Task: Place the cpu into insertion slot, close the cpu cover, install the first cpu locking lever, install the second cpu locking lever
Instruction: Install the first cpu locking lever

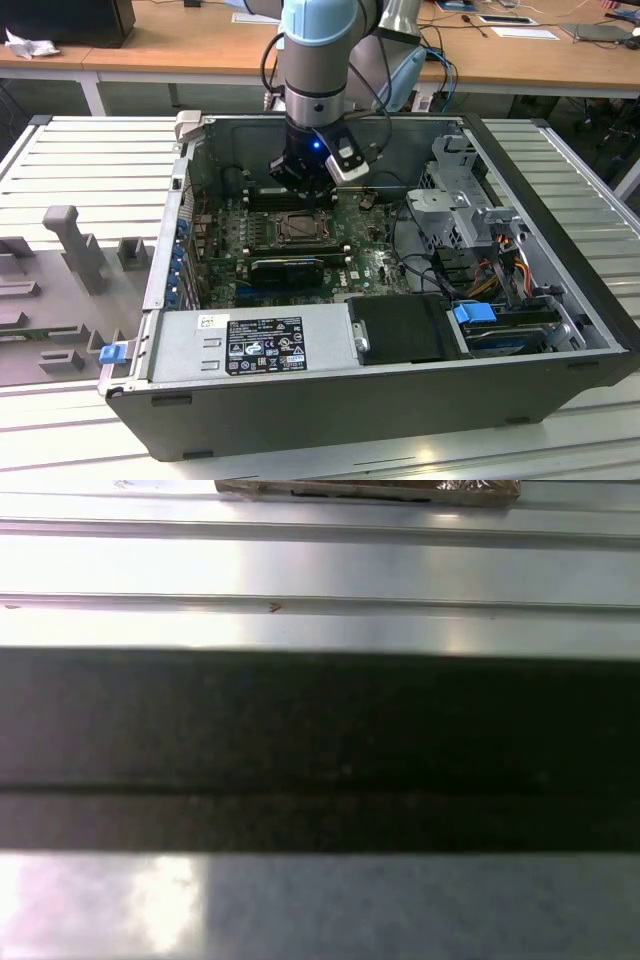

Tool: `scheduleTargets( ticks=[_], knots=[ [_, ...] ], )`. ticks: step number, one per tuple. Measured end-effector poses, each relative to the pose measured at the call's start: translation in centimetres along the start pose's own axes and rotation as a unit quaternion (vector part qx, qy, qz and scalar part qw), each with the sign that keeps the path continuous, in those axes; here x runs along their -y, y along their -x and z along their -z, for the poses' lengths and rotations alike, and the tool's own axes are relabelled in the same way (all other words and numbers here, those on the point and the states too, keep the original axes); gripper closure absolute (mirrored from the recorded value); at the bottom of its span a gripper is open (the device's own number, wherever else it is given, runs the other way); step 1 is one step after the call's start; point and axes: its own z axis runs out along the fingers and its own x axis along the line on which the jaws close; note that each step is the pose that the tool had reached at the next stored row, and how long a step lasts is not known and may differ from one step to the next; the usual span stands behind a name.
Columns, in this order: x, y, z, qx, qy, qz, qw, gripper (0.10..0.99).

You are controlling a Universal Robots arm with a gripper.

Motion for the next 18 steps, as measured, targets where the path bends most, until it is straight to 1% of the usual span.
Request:
scheduleTargets(
  ticks=[7, 12, 18],
  knots=[
    [0.02, 0.0, -0.06, 0.0, -0.0024, 0.0, 1.0, 0.98],
    [0.06, -0.01, 0.04, 0.0, -0.0024, 0.0, 1.0, 0.98],
    [0.24, -0.01, -0.04, -0.0001, -0.0027, 0.0, 1.0, 0.98]
  ],
)
